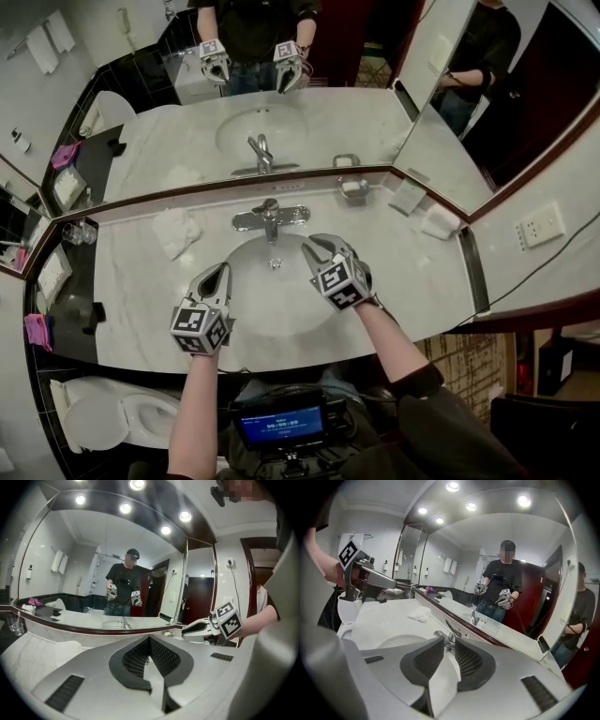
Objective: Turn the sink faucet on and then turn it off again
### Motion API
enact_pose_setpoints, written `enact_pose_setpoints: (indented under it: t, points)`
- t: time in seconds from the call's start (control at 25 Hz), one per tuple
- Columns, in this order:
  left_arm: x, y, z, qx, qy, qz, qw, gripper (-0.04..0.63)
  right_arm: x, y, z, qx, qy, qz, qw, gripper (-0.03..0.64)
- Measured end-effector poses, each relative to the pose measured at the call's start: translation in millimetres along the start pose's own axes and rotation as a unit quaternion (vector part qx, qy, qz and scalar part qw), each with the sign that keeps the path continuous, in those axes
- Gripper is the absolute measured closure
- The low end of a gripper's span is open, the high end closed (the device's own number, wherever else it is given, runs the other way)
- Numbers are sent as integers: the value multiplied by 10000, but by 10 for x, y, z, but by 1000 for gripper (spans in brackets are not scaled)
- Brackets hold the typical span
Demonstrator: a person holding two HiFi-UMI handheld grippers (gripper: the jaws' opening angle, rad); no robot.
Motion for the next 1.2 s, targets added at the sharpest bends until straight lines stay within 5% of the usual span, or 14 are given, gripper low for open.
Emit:
enact_pose_setpoints:
  t: [0.32, 1.08, 1.2]
  points:
    - [59, 130, 257, 1, 38, -40, 10000, 595, -198, 17, 783, -182, 249, -1256, 9916, 457]
    - [377, 474, 566, 16, 236, -211, 9995, 595, -294, 143, 2111, -299, 358, -3624, 9309, 457]
    - [429, 539, 548, -10, 251, -259, 9993, 595, -319, 209, 2162, -236, 282, -3816, 9236, 526]
Point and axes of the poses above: the fingertips, and each gripper's own axes: z forward along the fingers, y to its left, x out of its underside, the point moved 9 cm from there along -z, backward along the fingers, and after that the axes turned 1 degree about -z, right-handed, at the moved point
